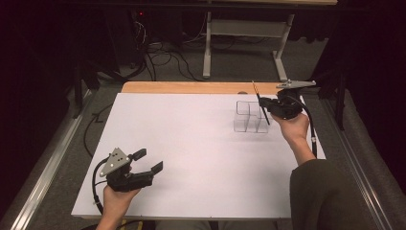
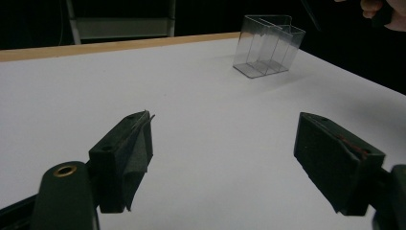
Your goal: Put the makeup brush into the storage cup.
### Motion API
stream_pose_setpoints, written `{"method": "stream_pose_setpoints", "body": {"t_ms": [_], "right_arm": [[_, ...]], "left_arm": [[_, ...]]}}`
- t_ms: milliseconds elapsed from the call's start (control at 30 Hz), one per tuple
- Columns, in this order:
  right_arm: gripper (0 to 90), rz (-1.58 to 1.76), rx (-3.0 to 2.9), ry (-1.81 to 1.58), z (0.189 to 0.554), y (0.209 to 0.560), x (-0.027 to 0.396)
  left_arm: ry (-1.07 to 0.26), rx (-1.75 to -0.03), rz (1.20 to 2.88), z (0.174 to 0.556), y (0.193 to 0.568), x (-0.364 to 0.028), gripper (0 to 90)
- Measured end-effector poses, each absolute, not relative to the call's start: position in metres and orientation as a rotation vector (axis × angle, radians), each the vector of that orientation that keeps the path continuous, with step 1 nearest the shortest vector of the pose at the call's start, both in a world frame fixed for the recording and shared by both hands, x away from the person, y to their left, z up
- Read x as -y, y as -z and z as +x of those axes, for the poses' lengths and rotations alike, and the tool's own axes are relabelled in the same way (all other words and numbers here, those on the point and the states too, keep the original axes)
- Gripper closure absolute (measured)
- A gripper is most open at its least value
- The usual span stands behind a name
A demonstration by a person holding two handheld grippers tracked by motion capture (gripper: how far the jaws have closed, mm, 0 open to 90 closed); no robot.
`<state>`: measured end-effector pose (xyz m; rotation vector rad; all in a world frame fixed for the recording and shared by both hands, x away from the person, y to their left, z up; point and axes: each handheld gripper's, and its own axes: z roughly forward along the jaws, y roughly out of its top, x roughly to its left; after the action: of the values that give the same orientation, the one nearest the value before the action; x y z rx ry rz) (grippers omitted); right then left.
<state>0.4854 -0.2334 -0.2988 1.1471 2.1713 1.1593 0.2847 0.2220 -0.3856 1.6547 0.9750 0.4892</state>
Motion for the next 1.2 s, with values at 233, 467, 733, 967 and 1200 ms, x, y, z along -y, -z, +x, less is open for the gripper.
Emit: {"method": "stream_pose_setpoints", "body": {"t_ms": [233,467,733,967,1200], "right_arm": [[84.9,1.145,-2.161,-1.166,0.491,0.299,0.228],[84.8,1.135,-2.163,-1.152,0.498,0.304,0.221],[84.9,1.147,-2.151,-1.158,0.508,0.307,0.213],[84.9,1.147,-2.129,-1.163,0.515,0.305,0.207],[84.9,1.156,-2.119,-1.147,0.52,0.311,0.206]], "left_arm": [[-0.487,-0.975,1.653,0.285,0.385,-0.223,21.3],[-0.486,-0.975,1.652,0.285,0.385,-0.223,21.3],[-0.481,-0.973,1.655,0.285,0.386,-0.222,21.3],[-0.48,-0.969,1.654,0.285,0.385,-0.223,21.3],[-0.481,-0.966,1.655,0.285,0.385,-0.222,21.4]]}}
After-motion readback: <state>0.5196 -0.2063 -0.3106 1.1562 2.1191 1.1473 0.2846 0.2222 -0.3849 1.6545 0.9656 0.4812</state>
